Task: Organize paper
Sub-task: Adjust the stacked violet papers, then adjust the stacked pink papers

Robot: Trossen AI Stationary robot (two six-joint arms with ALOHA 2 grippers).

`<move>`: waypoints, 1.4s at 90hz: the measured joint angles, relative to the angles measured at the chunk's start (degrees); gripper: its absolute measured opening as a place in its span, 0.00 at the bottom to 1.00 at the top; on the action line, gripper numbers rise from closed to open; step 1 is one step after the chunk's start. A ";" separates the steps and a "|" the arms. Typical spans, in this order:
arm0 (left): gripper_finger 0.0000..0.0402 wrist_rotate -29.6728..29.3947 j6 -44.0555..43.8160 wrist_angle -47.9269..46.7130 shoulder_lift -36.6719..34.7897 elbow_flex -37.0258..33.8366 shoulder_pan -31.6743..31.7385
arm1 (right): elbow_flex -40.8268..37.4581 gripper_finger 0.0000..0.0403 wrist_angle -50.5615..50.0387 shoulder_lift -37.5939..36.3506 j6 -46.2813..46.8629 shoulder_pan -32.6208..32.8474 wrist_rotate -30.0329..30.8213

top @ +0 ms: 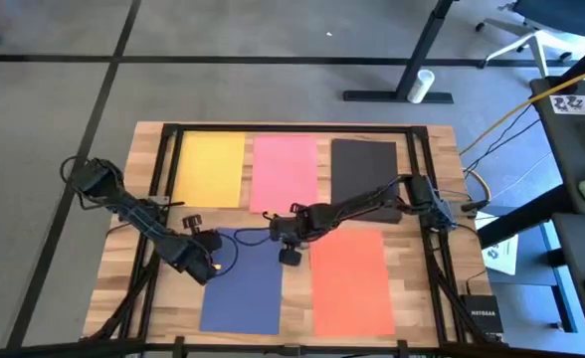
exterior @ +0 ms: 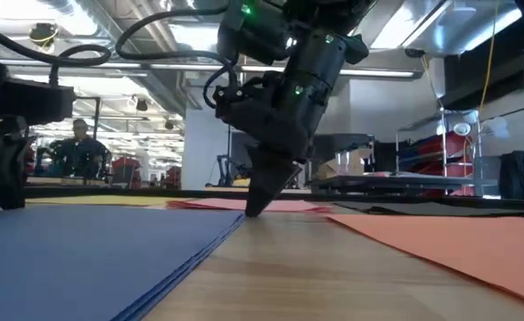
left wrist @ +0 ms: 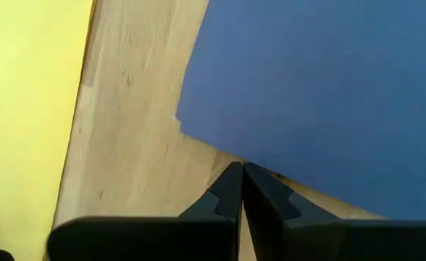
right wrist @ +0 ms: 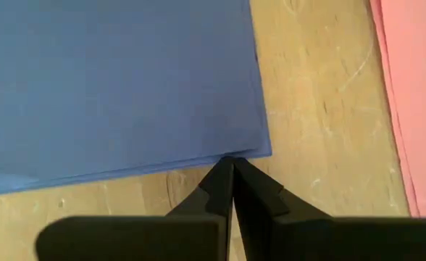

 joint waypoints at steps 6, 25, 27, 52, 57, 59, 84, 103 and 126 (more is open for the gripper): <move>0.00 0.01 0.00 0.00 0.00 0.00 -0.02 | -0.01 0.00 0.17 0.01 -0.45 -0.01 -0.06; 0.00 0.03 0.00 0.00 0.00 0.00 -0.02 | -0.02 0.00 0.54 0.02 -0.72 -0.12 -0.16; 0.00 0.04 0.00 0.00 0.00 0.00 -0.02 | -0.02 0.00 0.56 0.00 -0.78 -0.21 -0.20; 0.00 0.09 0.00 -0.08 0.00 0.02 -0.02 | -0.01 0.00 0.48 0.02 -1.76 -0.33 -0.51; 0.00 0.09 0.04 -0.13 0.00 0.02 -0.02 | 0.03 0.00 0.18 0.02 -1.85 -0.33 -0.47; 0.00 0.09 0.09 -0.15 0.00 0.02 -0.02 | 0.04 0.00 0.02 0.00 -1.86 -0.33 -0.47; 0.00 0.56 -0.96 -3.42 0.10 1.17 -0.21 | 0.13 0.00 -1.75 0.00 -1.84 -0.26 -0.18; 0.00 0.83 -0.70 -6.89 -0.30 3.80 -1.33 | 0.13 0.00 -2.53 -0.51 -2.13 -0.06 -0.73; 0.00 -2.80 -2.53 -6.64 -8.38 4.63 -5.62 | -0.37 0.00 -7.21 -3.33 -3.90 2.05 0.41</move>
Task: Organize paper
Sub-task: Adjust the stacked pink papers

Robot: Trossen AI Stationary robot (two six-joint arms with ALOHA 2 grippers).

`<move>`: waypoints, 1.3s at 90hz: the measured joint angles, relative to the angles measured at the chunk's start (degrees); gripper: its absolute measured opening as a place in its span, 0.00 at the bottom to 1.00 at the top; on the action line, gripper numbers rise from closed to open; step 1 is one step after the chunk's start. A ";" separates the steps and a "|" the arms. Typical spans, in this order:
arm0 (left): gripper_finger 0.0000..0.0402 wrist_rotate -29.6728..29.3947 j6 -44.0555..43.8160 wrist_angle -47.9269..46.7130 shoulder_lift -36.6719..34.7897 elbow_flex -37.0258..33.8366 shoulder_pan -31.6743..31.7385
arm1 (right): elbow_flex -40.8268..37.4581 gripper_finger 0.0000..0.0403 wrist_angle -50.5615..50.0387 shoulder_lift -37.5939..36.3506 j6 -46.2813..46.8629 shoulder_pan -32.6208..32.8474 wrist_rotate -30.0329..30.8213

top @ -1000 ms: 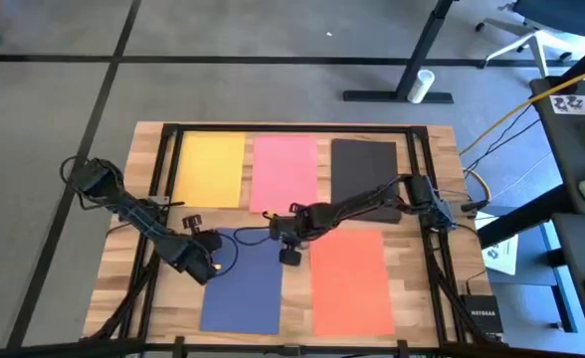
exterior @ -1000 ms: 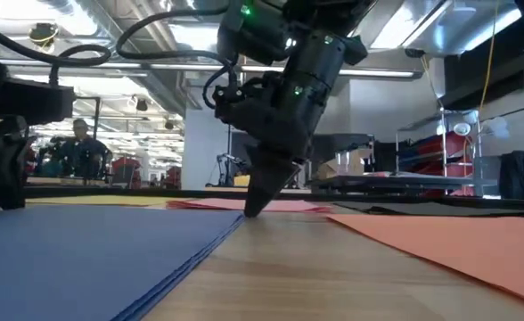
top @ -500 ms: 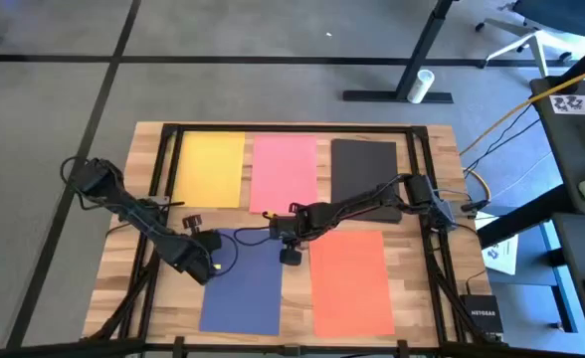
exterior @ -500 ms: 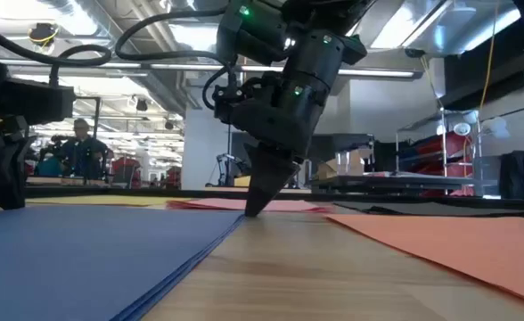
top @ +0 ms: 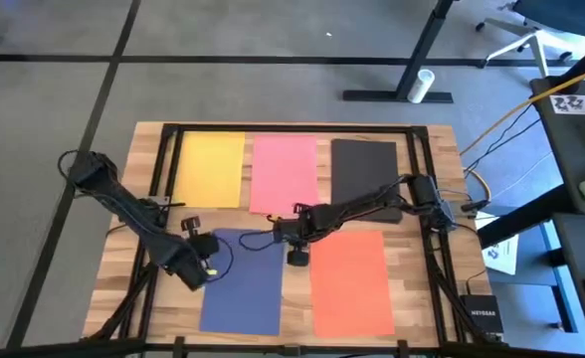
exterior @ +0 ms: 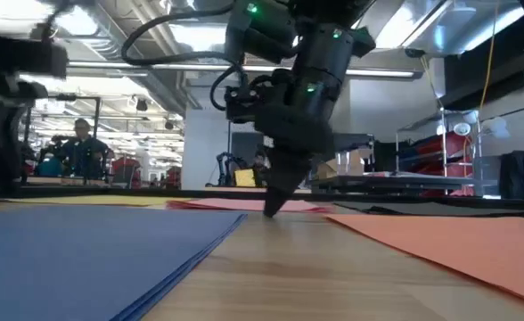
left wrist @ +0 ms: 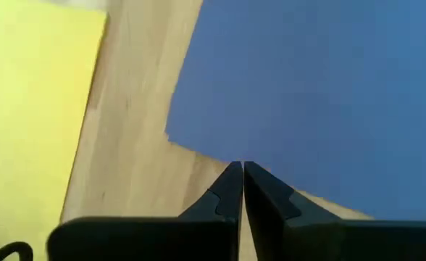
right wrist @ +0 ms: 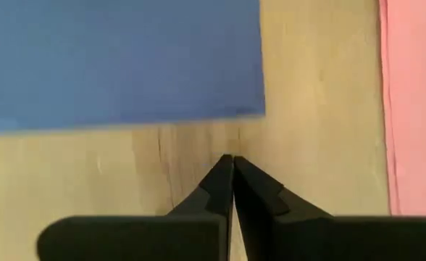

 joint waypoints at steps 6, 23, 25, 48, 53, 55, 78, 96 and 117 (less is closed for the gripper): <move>0.00 -1.60 0.14 1.78 -3.17 0.00 -1.53 | 0.00 0.00 -1.23 -0.62 -0.15 0.73 0.50; 0.00 -7.61 5.09 9.75 -11.44 0.02 -4.87 | 0.07 0.00 -4.53 -1.31 -0.27 3.11 2.19; 0.00 -8.39 5.86 10.89 -12.29 0.02 -5.23 | 0.07 0.00 -4.50 -1.31 -0.41 3.48 2.20; 0.00 -12.19 18.81 28.26 -20.16 -3.29 -6.24 | -3.22 0.00 1.37 -2.91 -1.64 7.44 0.66; 0.00 -11.71 21.22 32.83 -21.04 -4.86 -5.27 | -6.12 0.00 6.11 -4.59 -1.32 8.07 -0.57; 0.00 -11.13 21.53 34.32 -21.26 -5.47 -4.75 | -7.54 0.00 8.43 -5.49 -1.11 8.29 -0.85; 0.00 5.96 21.03 38.04 -19.72 -9.25 11.60 | -28.18 0.00 25.11 -20.92 4.23 8.84 -0.27; 0.00 19.09 28.14 42.15 -16.75 -8.13 28.22 | -40.40 0.00 24.95 -34.54 9.44 7.20 4.52; 0.00 30.95 38.20 39.87 -7.45 0.35 42.52 | -44.35 0.00 10.75 -49.45 12.67 3.44 8.66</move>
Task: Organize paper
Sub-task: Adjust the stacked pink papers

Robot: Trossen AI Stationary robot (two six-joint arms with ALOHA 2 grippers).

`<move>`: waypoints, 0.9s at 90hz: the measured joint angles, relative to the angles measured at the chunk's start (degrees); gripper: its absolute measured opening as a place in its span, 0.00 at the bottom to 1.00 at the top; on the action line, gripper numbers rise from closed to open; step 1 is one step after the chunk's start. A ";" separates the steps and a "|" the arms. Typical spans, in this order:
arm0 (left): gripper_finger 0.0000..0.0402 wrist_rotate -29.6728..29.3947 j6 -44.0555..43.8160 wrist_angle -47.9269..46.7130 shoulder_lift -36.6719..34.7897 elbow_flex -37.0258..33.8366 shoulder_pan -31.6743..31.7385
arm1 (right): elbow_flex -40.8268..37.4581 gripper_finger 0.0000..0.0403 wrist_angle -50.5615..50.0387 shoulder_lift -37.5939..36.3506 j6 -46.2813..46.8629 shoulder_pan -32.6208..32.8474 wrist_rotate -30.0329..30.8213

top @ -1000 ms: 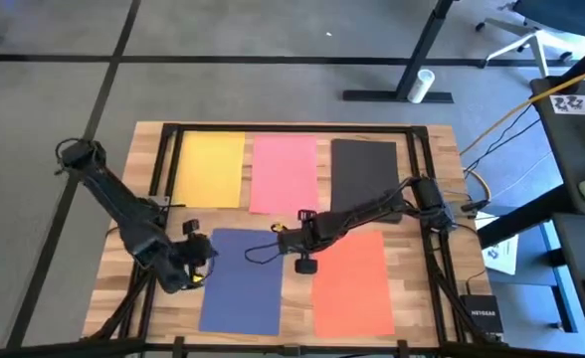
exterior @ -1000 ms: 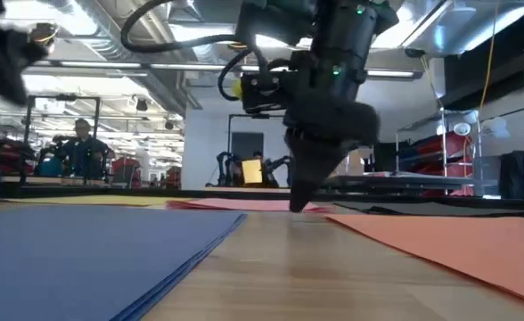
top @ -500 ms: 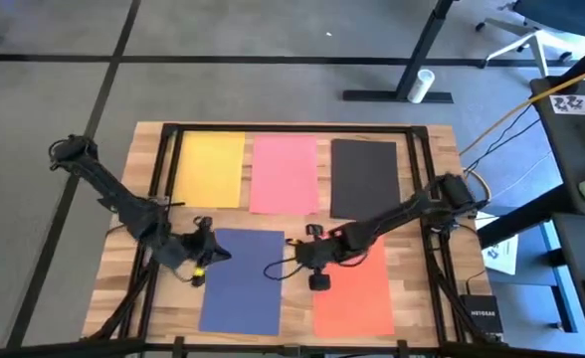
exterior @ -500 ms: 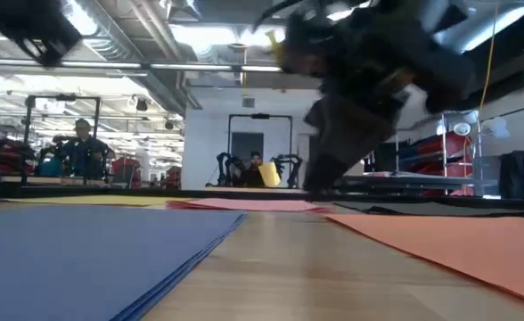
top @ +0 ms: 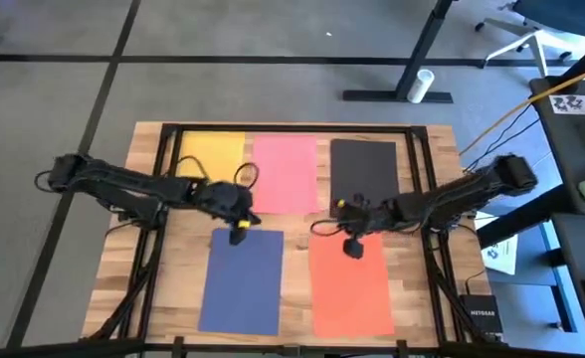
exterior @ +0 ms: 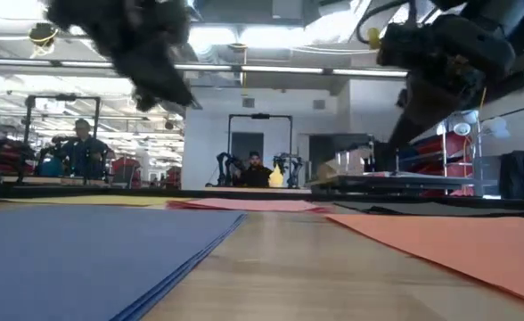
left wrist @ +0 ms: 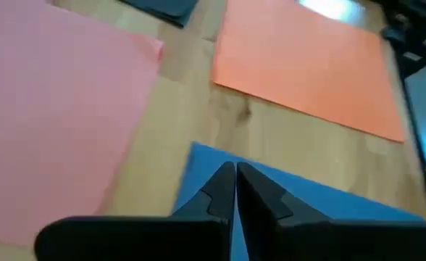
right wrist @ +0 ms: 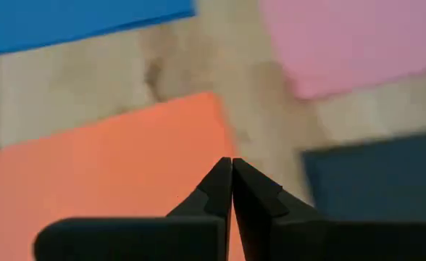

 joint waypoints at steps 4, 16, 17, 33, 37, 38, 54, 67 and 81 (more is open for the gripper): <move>0.00 0.78 1.85 -1.75 2.35 2.49 1.65 | 0.00 0.00 -3.23 -2.50 0.73 -1.03 1.88; 0.00 1.33 7.72 -6.63 9.29 9.57 4.84 | -0.02 0.00 -13.77 -8.36 4.93 -5.28 7.22; 0.00 1.34 8.21 -7.02 9.80 10.13 5.10 | -0.02 0.00 -14.58 -8.63 5.43 -5.73 7.46; 0.00 1.39 13.11 -8.23 16.19 16.56 9.18 | -0.37 0.00 -20.18 -9.83 7.60 -13.41 8.79; 0.00 1.34 14.16 -8.10 17.50 17.78 10.25 | -0.86 0.00 -20.04 -9.65 7.59 -15.47 8.78; 0.00 1.33 14.55 -8.09 17.78 18.04 10.52 | -1.01 0.00 -19.92 -9.52 7.58 -16.05 8.78; 0.00 1.27 20.16 -8.90 22.33 21.35 13.44 | -2.82 0.00 -13.87 -8.64 5.75 -21.40 6.73; 0.00 1.33 23.09 -9.00 24.94 23.23 15.15 | -3.11 0.00 -13.19 -7.44 3.89 -24.62 5.50; 0.00 1.07 24.82 -9.33 28.12 26.05 16.62 | -4.49 0.00 -8.17 -4.36 0.99 -29.03 3.00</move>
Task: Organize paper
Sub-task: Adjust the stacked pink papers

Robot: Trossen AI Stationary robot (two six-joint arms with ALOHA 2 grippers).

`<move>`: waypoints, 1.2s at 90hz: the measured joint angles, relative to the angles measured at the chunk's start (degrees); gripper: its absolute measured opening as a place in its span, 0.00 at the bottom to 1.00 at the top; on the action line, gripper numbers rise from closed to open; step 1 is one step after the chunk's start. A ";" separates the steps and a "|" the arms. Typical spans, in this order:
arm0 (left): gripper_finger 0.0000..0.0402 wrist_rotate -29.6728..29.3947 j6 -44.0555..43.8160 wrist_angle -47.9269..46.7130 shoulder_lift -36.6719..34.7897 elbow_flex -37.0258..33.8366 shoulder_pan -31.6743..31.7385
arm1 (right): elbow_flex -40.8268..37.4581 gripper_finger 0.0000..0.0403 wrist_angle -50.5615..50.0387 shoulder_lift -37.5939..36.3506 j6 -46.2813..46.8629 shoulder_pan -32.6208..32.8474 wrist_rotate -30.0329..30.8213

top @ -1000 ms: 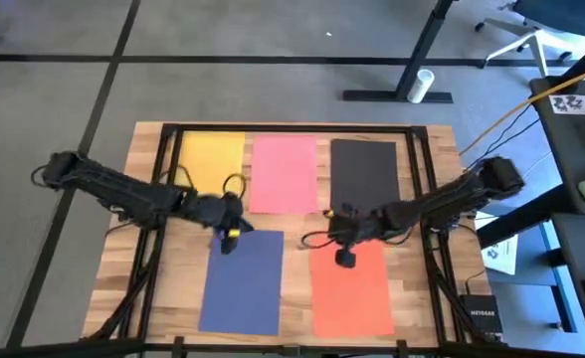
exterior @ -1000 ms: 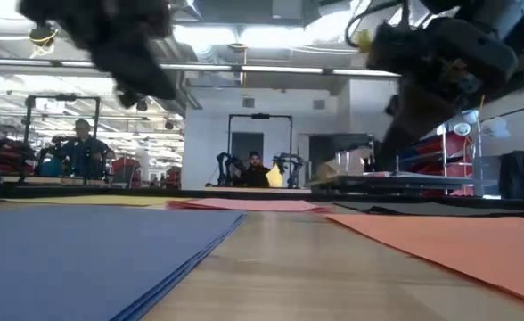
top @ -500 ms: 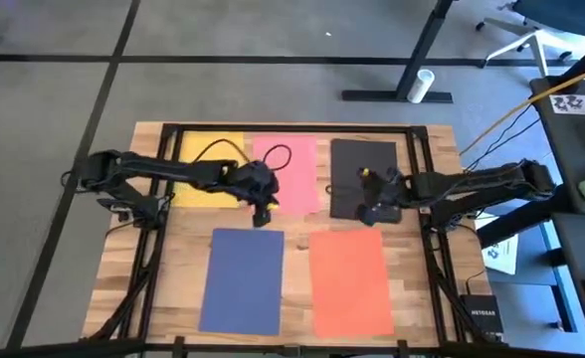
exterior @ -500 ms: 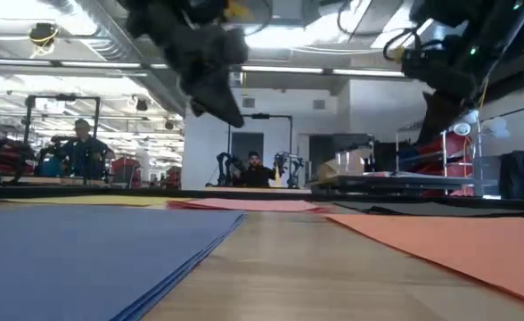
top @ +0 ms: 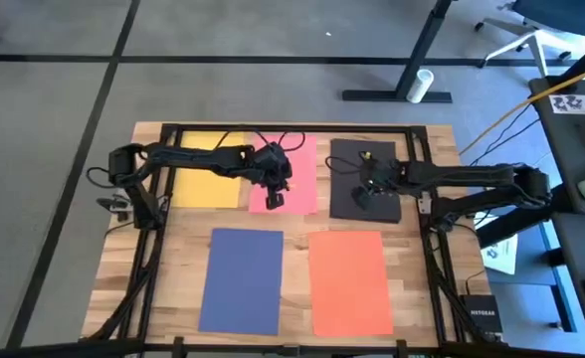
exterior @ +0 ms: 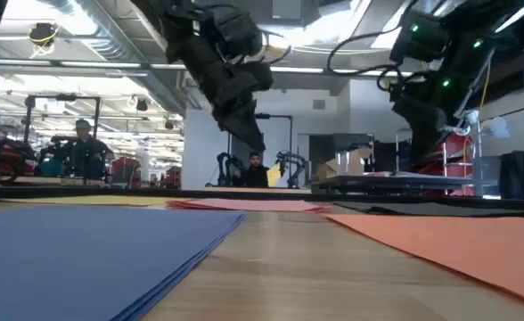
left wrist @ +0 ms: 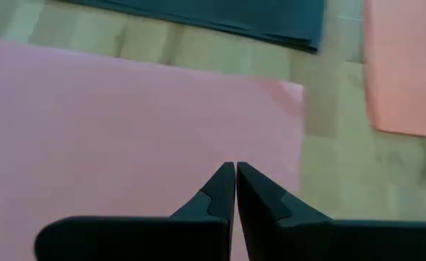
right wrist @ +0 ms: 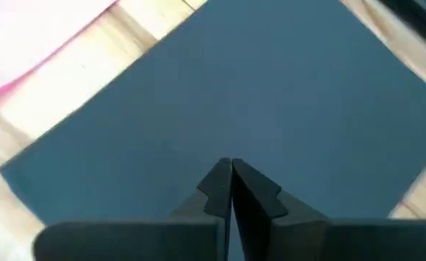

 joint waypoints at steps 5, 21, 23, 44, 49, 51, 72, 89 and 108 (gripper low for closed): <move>0.00 0.00 0.39 0.31 1.02 1.19 0.40 | -0.80 0.00 1.46 1.46 -0.65 -1.30 -0.81; 0.00 -0.03 1.82 0.15 4.41 3.89 1.45 | -1.32 0.00 5.28 7.13 -2.64 -5.01 -1.44; 0.00 -0.05 1.93 0.02 4.76 4.02 1.55 | -1.33 0.00 5.89 7.84 -2.86 -5.30 -1.81; 0.00 -3.64 2.55 -0.29 9.14 4.52 2.88 | -1.33 0.00 10.10 10.33 -4.39 -6.07 -4.28; 0.00 -4.76 2.21 -0.43 9.97 4.52 3.51 | -1.28 0.00 10.88 10.27 -4.39 -6.06 -4.32; 0.00 -5.02 2.21 -0.36 10.27 4.51 3.77 | -1.28 0.00 10.80 10.27 -4.39 -6.06 -4.29; 0.00 -5.43 2.28 0.41 13.84 4.48 5.76 | -1.28 0.00 10.61 10.29 -4.07 -6.06 -4.40; 0.00 -5.32 2.84 0.90 15.43 4.47 5.97 | -1.28 0.00 10.53 10.29 -3.03 -6.04 -5.13; 0.00 -5.45 2.40 0.26 15.13 4.11 6.08 | -1.28 0.00 10.39 10.29 -2.87 -6.04 -6.79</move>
